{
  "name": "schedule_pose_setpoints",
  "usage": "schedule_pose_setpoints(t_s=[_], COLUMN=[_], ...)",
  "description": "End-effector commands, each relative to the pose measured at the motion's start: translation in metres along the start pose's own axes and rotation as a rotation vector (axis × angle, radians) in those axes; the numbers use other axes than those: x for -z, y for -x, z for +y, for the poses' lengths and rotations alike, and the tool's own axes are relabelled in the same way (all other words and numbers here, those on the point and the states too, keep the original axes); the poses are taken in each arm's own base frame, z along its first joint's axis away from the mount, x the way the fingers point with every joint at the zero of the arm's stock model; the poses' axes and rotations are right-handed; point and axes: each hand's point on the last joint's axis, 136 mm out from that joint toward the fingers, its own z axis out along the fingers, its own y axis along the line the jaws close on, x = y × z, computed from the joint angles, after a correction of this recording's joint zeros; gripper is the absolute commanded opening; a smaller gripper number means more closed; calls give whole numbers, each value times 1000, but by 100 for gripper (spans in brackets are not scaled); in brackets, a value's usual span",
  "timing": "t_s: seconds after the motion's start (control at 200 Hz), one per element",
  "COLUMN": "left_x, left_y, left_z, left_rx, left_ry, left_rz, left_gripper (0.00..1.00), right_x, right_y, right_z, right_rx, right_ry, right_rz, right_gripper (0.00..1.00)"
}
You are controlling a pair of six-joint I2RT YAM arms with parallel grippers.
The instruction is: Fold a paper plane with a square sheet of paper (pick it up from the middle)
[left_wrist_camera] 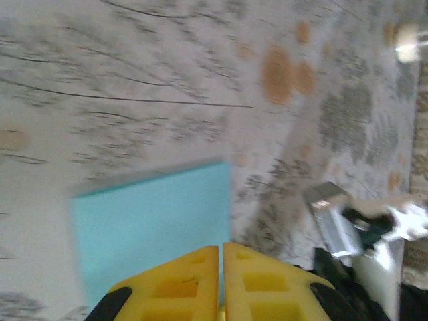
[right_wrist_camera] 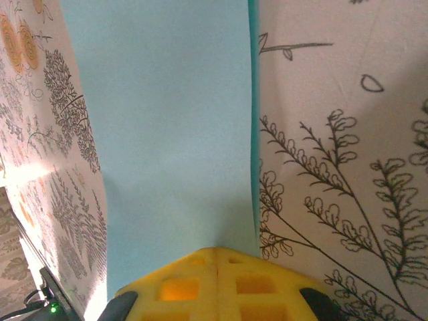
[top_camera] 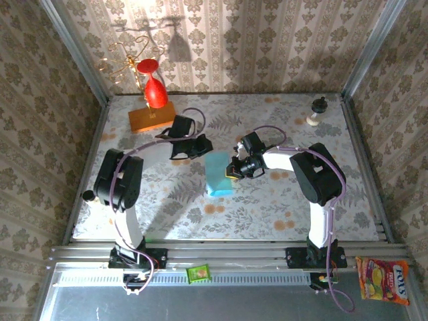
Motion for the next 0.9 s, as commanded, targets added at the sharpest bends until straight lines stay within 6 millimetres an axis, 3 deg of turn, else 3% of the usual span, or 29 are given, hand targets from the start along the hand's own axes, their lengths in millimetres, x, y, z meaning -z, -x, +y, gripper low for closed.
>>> schedule_pose_setpoints(t_s=[0.0,0.225,0.44,0.695,0.895], left_x=[-9,-7,-7,-16,-10], left_y=[-31,-73,-100,-115,-115], left_z=[-4,-12,10,25,45], left_rx=[55,196,235,247,301], left_ry=[-11,-137,-30,21,28], left_rz=[47,44,59,91,59], left_gripper=[11,10,10,10,10], right_x=[-11,-10,-11,-12,-13], right_y=[-72,-72,-70,-71,-72], right_z=[-129,-129,-128,-130,-137], right_rx=[-202,-206,-203,-203,-198], right_ry=[-456,-456,-454,-461,-470], right_rz=[164,164,164,168,181], right_gripper=[6,6,6,6,6])
